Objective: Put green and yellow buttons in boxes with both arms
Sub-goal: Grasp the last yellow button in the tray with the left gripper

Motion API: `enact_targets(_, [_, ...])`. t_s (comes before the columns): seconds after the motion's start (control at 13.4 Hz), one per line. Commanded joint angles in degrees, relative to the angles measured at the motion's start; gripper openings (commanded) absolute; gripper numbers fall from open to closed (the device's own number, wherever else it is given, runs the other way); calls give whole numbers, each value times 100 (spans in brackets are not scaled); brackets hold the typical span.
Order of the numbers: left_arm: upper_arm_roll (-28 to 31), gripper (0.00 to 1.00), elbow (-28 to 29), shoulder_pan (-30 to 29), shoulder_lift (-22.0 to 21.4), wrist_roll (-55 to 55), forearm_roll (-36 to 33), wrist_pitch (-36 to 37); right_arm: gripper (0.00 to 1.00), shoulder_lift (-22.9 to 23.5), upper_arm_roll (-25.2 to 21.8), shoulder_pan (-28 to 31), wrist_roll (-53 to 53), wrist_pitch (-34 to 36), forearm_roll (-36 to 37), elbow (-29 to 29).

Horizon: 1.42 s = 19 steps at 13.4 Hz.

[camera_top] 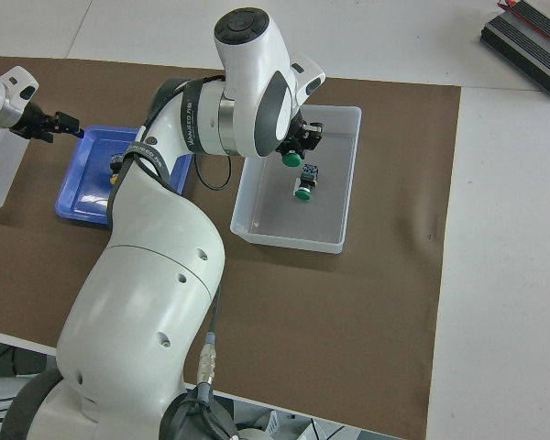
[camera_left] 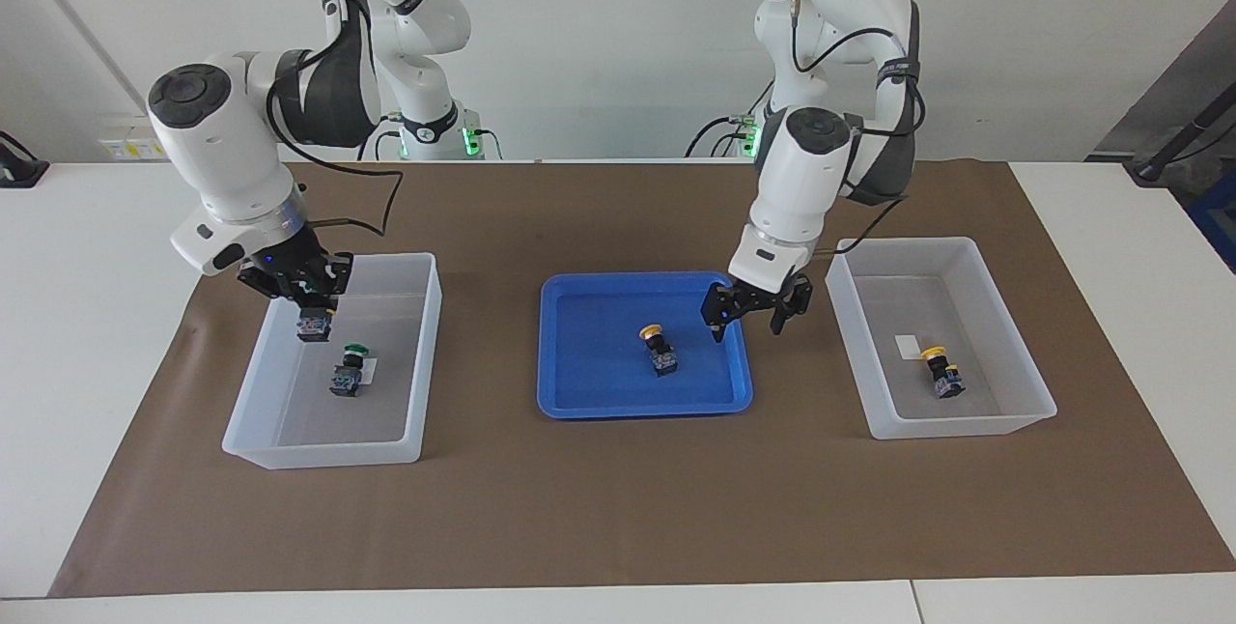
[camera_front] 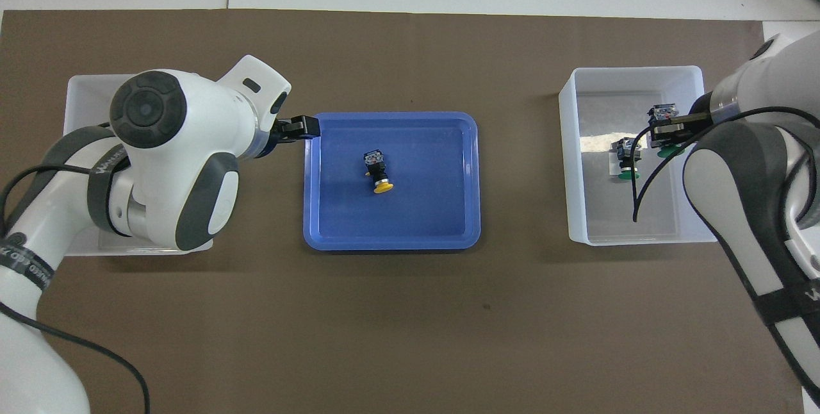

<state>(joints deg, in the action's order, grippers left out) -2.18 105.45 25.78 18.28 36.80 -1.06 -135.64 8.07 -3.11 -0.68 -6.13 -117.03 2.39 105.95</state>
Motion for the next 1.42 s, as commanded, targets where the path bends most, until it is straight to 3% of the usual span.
enact_targets(0.0, [104,100,-262,243,342,432,-202,-259,0,-78,82,33,-90,-363,25,382])
enact_targets(0.37, [95,100,-297,472,773,837,-184,-892,0,-43,82,6,68,-750,7,751])
enact_targets(0.6, [95,100,-183,489,809,828,-202,-999,0,106,91,-11,331,-1039,-2,969])
enact_targets(0.67, [86,100,-113,524,809,802,-202,-1017,3,115,91,-11,427,-1389,-106,1198])
enact_targets(0.82, [77,97,88,673,765,811,-202,-1095,19,142,91,-20,472,-1550,-265,1366])
enact_targets(0.9, [77,77,142,692,747,854,-193,-1113,26,185,91,-20,542,-1577,-309,1393])
enact_targets(0.97, [77,45,151,744,721,898,-184,-1052,49,203,91,-20,560,-1577,-309,1393])
enact_targets(1.05, [86,15,151,744,712,1029,-184,-1008,92,203,100,-20,569,-1577,-309,1376])
enact_targets(1.12, [95,0,151,736,703,1039,-184,-973,100,212,91,-11,569,-1577,-309,1332])
enact_targets(1.35, [139,0,81,684,546,1013,-202,-490,100,107,117,-20,726,-1455,-309,991])
